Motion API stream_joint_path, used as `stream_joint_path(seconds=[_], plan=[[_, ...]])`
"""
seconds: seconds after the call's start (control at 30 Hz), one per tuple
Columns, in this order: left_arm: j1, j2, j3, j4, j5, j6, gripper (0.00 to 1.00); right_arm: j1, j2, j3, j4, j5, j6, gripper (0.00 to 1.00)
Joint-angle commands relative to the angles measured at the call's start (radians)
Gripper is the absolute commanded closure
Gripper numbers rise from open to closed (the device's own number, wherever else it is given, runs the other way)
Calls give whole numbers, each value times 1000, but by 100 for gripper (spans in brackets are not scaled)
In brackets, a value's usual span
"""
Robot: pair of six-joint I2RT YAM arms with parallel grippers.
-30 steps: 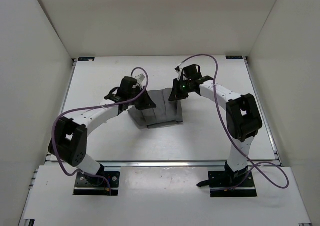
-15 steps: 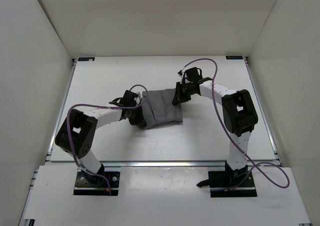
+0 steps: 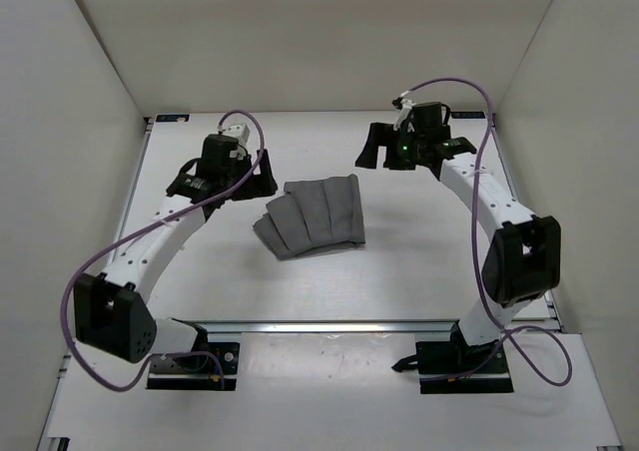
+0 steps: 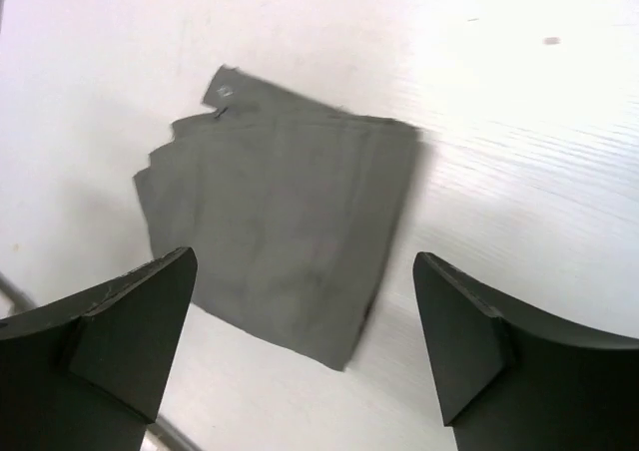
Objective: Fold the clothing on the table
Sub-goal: Fold the skirt
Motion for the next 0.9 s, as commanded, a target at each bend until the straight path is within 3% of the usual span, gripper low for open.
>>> stream_joint_path(seconds=[0.0, 0.07, 0.23, 0.53, 0.87], plan=[[-13, -63, 29, -169, -168, 112, 1, -13, -34, -21, -110, 137, -41, 11], [-2, -105, 19, -186, -199, 124, 1, 0, -52, -24, -196, 229, -52, 2], [23, -186, -52, -219, -174, 124, 1, 19, -107, -107, -255, 323, -55, 1], [38, -310, -170, -277, -154, 92, 1, -55, -367, -392, -49, 146, 14, 1], [47, -344, -238, -292, -146, 71, 1, -72, -431, -437, -34, 153, -18, 1]])
